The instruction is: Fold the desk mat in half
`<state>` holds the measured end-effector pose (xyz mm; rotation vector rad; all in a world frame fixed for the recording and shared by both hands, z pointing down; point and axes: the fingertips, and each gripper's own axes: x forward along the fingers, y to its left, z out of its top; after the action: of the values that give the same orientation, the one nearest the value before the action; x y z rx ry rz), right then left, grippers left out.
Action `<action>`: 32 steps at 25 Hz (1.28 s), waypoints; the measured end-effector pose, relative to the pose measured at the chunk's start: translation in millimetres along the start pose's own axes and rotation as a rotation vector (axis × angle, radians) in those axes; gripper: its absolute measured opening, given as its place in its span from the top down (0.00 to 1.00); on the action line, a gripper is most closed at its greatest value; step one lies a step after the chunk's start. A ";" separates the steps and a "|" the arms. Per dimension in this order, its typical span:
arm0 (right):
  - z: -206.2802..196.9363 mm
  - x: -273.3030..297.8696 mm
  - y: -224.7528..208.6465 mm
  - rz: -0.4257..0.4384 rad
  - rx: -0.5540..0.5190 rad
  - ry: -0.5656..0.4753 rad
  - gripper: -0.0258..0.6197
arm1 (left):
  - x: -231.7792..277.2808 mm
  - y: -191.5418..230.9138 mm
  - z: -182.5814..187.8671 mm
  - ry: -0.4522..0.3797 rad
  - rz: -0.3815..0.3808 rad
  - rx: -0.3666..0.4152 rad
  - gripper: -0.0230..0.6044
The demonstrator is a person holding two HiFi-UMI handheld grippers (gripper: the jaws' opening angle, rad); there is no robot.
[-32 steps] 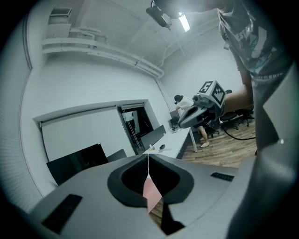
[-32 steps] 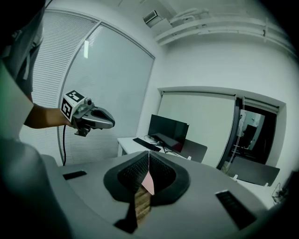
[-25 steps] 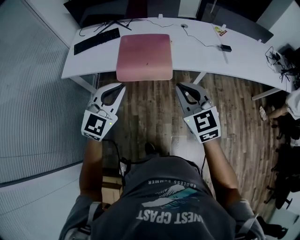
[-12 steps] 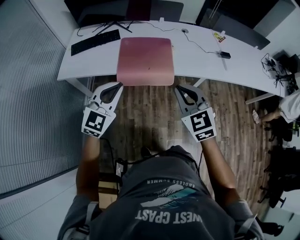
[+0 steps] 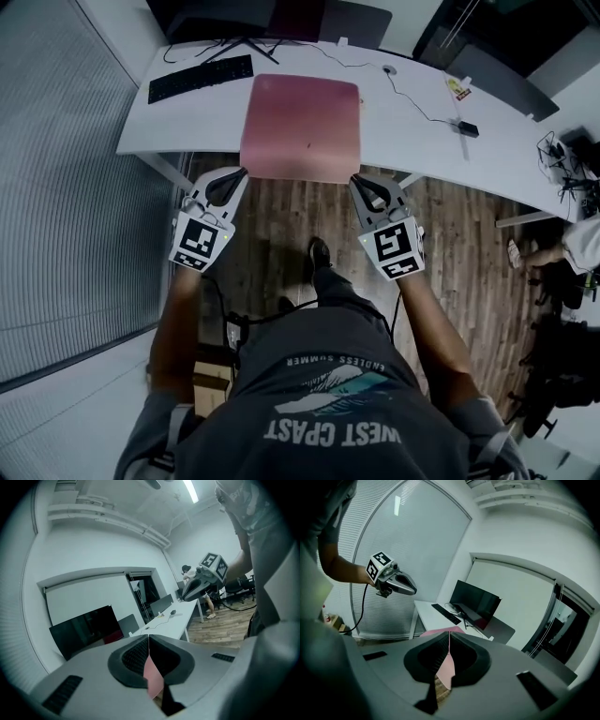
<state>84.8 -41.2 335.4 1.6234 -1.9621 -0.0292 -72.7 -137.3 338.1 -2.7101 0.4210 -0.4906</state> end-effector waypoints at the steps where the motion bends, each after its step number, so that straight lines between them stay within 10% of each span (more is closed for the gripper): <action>1: -4.9 6.8 -2.0 0.009 -0.001 0.004 0.92 | 4.9 1.8 -3.2 0.011 0.001 0.002 0.93; 23: -186.6 136.3 -4.0 0.082 -0.271 0.269 0.72 | 107.2 -9.9 -188.7 0.404 -0.004 0.115 0.91; 32: -260.1 168.9 12.8 0.098 -0.430 0.369 0.49 | 143.4 -33.7 -274.7 0.548 -0.010 0.194 0.54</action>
<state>174.8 -102.0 626.2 1.1593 -1.6130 -0.0988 -42.3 -235.7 632.3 -2.3626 0.4668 -1.2159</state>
